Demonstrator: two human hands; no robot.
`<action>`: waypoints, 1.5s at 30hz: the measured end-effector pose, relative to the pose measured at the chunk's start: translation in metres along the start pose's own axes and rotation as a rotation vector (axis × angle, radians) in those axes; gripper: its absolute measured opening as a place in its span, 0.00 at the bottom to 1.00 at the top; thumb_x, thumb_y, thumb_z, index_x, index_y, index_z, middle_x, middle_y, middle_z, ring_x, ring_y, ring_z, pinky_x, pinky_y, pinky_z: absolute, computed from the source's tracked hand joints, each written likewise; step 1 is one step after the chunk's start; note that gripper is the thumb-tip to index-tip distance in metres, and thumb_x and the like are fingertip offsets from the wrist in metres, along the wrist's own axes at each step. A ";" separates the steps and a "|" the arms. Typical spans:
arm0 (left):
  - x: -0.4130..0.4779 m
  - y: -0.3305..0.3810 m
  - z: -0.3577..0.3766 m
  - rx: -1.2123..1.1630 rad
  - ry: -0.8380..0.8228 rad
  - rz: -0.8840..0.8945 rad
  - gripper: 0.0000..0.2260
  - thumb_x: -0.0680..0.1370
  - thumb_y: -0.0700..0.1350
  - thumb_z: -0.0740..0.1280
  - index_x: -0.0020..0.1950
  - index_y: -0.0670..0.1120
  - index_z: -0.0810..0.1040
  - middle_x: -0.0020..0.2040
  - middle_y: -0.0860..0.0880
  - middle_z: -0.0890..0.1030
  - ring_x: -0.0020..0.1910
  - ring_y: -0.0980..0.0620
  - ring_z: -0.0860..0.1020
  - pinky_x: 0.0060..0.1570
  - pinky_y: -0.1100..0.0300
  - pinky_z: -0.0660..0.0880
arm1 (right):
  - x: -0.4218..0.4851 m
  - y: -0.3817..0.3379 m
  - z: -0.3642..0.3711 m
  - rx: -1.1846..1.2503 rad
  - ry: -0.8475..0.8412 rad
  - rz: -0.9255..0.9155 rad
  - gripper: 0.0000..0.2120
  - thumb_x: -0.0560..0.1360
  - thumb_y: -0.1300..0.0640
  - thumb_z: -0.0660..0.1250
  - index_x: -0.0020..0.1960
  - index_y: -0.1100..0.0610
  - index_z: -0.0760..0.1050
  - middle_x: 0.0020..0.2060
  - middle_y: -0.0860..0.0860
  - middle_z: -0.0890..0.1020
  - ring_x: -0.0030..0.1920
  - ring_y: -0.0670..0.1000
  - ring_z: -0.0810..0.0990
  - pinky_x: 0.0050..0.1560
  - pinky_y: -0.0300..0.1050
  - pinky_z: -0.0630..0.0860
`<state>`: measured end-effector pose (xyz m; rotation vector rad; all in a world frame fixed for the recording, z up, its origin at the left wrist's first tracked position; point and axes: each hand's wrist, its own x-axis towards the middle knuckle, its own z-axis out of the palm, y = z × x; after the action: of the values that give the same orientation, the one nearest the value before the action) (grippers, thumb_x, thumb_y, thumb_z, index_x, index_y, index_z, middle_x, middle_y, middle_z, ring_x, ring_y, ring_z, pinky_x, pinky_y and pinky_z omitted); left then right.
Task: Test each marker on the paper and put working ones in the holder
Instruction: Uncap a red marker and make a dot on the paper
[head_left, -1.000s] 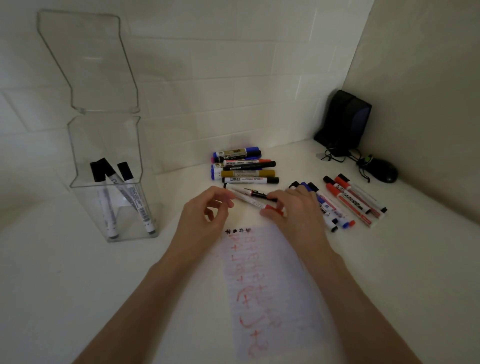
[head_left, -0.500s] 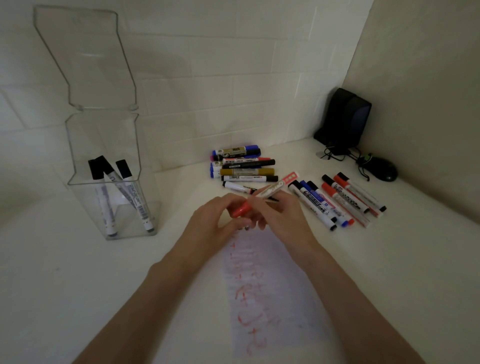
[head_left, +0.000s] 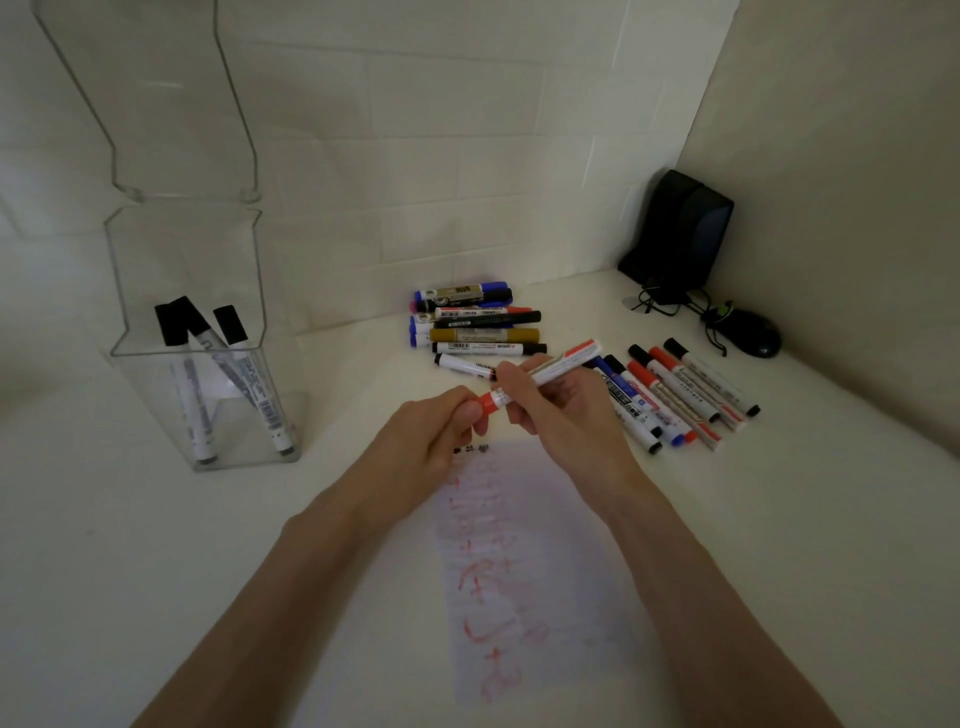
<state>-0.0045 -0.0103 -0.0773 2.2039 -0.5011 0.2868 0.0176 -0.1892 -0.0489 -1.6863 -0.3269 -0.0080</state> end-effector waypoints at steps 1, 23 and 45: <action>0.001 0.000 0.000 -0.018 -0.007 -0.004 0.14 0.84 0.54 0.51 0.41 0.59 0.70 0.33 0.57 0.73 0.33 0.57 0.73 0.36 0.69 0.67 | 0.001 0.000 0.000 -0.004 0.003 -0.004 0.10 0.81 0.53 0.70 0.44 0.58 0.83 0.34 0.53 0.80 0.35 0.48 0.77 0.38 0.39 0.74; -0.007 0.003 -0.002 0.338 -0.047 -0.012 0.06 0.86 0.47 0.55 0.51 0.51 0.69 0.42 0.54 0.75 0.38 0.53 0.74 0.40 0.55 0.74 | 0.002 0.003 0.011 0.117 0.165 0.109 0.15 0.83 0.54 0.66 0.42 0.62 0.80 0.28 0.49 0.77 0.27 0.44 0.70 0.31 0.37 0.69; -0.009 -0.007 -0.011 0.297 -0.204 -0.238 0.17 0.73 0.64 0.71 0.57 0.58 0.77 0.51 0.59 0.79 0.50 0.58 0.76 0.49 0.61 0.74 | -0.003 0.030 0.013 -0.280 0.304 0.151 0.13 0.69 0.59 0.75 0.33 0.55 0.70 0.24 0.45 0.74 0.25 0.43 0.71 0.30 0.41 0.72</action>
<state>-0.0094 0.0047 -0.0788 2.5706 -0.3140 0.0075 0.0191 -0.1806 -0.0800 -1.9511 0.0334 -0.2037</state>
